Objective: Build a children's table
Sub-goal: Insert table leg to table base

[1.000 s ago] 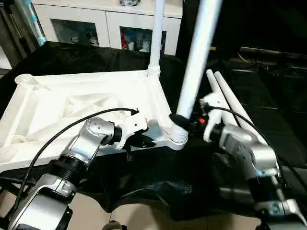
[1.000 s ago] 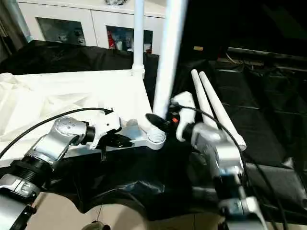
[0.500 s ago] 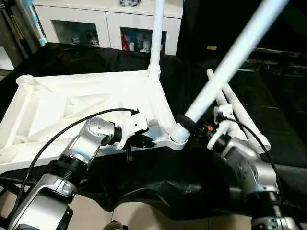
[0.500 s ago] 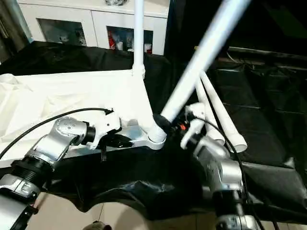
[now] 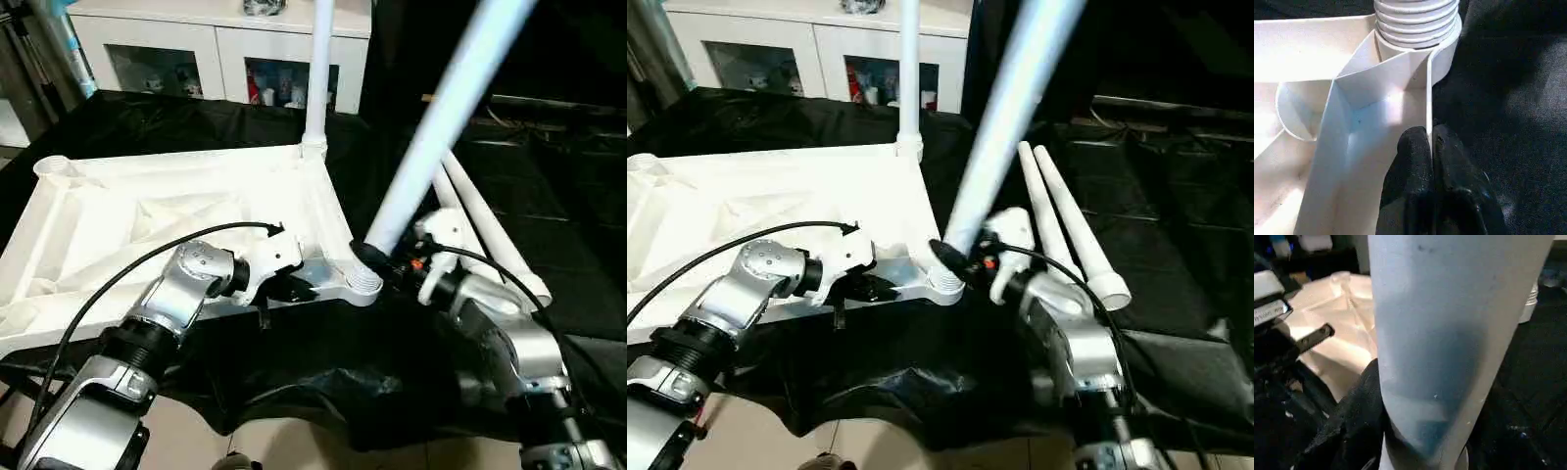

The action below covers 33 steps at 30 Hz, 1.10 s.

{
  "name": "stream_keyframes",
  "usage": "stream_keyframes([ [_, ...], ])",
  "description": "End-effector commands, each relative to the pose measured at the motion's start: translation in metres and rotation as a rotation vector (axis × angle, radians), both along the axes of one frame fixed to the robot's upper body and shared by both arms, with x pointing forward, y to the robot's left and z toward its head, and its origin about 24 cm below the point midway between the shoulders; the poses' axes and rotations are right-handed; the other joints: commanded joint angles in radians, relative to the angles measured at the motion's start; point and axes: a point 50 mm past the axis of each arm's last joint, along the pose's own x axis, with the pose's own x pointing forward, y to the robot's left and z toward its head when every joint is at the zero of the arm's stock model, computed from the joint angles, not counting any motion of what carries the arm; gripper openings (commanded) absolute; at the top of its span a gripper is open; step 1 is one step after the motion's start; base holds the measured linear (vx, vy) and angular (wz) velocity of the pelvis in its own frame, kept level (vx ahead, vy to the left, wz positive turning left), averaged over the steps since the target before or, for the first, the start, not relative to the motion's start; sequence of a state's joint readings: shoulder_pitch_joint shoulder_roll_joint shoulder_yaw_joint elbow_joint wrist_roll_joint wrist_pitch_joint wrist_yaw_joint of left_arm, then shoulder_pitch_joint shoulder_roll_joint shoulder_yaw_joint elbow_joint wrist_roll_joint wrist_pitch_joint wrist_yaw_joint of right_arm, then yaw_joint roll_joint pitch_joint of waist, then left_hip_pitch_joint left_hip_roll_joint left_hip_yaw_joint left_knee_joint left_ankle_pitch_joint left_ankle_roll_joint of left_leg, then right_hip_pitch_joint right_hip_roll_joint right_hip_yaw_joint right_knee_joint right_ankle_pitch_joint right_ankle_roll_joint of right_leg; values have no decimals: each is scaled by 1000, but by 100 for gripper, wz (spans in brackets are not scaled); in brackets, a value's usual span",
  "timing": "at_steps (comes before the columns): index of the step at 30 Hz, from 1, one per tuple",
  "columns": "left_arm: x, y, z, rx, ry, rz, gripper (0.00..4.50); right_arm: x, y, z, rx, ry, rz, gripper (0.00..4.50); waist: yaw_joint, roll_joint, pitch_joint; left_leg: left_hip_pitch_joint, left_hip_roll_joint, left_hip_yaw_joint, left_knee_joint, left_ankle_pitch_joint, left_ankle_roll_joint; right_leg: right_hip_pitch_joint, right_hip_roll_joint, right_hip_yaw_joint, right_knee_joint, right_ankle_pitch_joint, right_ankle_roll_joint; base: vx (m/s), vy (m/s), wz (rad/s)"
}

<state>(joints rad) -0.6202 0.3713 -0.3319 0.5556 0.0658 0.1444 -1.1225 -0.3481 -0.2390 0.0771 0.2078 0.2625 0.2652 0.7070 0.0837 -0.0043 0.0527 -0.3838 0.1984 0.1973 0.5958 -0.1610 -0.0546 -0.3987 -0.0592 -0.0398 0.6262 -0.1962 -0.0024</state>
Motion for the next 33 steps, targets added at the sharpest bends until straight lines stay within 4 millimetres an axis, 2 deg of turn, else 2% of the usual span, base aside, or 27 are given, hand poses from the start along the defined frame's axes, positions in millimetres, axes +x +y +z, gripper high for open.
stream_keyframes([
  [1,1,2,0,19,-21,18,0,-7,5,-24,-77,123,59,186,-2,-1,-56,27,36,-26,-80,-325,-27,26,-82,45,-99,-344,-159,0,0,0],
  [6,0,3,0,22,-18,17,0,-7,7,-27,-118,147,144,186,-3,-2,-57,26,36,-25,-80,-316,-23,28,-81,45,-96,-315,-167,0,0,0],
  [7,0,3,0,22,-19,17,0,-7,7,-27,-120,149,147,186,-3,-6,-57,27,37,-24,-79,-313,-21,28,-80,45,-96,-310,-167,0,0,0],
  [14,0,0,1,18,-28,-17,0,-10,3,-32,-110,153,210,186,-2,1,-58,27,37,-25,-80,-321,-22,27,-80,44,-96,-296,-174,0,0,0],
  [15,-1,0,1,17,-29,-27,0,-10,3,-32,-105,151,219,186,-2,-2,-59,27,37,-25,-79,-319,-21,28,-80,45,-95,-287,-176,0,0,0],
  [17,-2,-1,3,14,-28,-54,0,-11,2,-32,-94,147,246,186,-1,3,-62,26,37,-25,-78,-309,-18,31,-81,45,-93,-264,-181,0,0,0],
  [19,-4,-4,6,-4,-26,-101,0,-11,0,-31,-93,139,283,186,-2,1,-64,25,37,-24,-76,-293,-11,34,-79,44,-90,-222,-193,0,0,0],
  [22,-6,-6,9,-8,-29,-153,0,-9,-3,-29,-99,132,324,186,1,3,-65,24,37,-21,-75,-265,2,37,-77,42,-84,-160,-215,0,0,0],
  [28,-6,-5,14,-23,-31,-163,0,-8,-6,-29,-97,122,357,186,1,3,-64,27,38,-22,-77,-285,-2,37,-78,41,-86,-187,-226,0,0,0],
  [33,-5,-3,15,-30,-35,-150,0,-9,-5,-30,-84,121,362,186,2,3,-65,27,38,-22,-76,-275,-1,38,-78,41,-84,-171,-229,0,0,0],
])
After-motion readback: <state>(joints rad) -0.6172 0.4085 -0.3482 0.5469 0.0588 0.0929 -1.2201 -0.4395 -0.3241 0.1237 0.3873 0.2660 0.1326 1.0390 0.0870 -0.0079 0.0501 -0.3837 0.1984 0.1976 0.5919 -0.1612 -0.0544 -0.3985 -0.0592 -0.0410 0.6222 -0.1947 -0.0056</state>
